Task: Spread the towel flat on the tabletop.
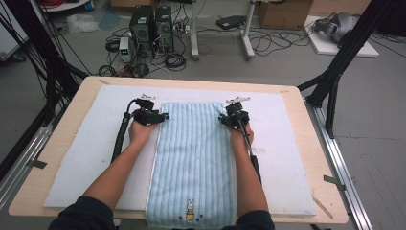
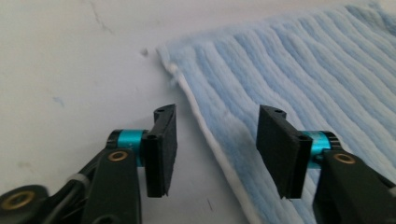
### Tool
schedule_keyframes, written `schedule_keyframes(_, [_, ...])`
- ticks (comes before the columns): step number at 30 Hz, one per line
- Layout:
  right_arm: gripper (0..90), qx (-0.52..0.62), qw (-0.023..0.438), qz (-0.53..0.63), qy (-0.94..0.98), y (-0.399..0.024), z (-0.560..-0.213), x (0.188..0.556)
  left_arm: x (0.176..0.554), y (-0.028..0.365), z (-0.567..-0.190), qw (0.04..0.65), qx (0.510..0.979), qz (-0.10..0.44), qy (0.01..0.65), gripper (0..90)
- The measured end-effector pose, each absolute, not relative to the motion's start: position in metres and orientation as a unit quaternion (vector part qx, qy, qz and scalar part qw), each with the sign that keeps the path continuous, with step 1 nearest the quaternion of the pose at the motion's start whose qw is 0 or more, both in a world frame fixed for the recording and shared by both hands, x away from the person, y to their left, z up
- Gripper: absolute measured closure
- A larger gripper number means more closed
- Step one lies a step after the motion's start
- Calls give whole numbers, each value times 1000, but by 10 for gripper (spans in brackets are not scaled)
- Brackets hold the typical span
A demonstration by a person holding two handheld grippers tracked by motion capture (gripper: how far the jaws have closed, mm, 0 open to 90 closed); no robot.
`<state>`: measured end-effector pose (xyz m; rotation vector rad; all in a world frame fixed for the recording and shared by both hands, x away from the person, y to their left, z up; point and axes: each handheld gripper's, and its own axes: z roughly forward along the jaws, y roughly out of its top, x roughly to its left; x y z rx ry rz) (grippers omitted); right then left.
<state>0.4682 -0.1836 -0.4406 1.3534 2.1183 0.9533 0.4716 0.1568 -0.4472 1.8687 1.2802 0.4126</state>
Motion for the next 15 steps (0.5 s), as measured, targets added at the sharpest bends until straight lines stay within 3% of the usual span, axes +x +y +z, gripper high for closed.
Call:
schedule_keyframes(5, [552, 470, 204, 383, 769, -198, -433, 452, 457, 157, -451, 410, 748, 176, 492, 460])
schedule_keyframes(6, [552, 471, 198, 388, 768, -202, -432, 448, 457, 156, -450, 409, 749, 177, 490, 491])
schedule_keyframes(7, [552, 468, 195, 390, 769, -205, -432, 444, 457, 156, -450, 414, 752, 167, 485, 585])
schedule_keyframes(8, [556, 466, 194, 390, 770, -207, -432, 439, 457, 155, -451, 415, 757, 160, 478, 770])
schedule_keyframes(9, [558, 463, 191, 391, 772, -210, -433, 435, 457, 152, -451, 414, 758, 168, 476, 853])
schedule_keyframes(12, [558, 461, 183, 398, 772, -215, -435, 423, 461, 150, -451, 406, 747, 195, 489, 884])
schedule_keyframes(15, [558, 459, 178, 405, 770, -218, -437, 412, 469, 155, -452, 411, 730, 186, 513, 883])
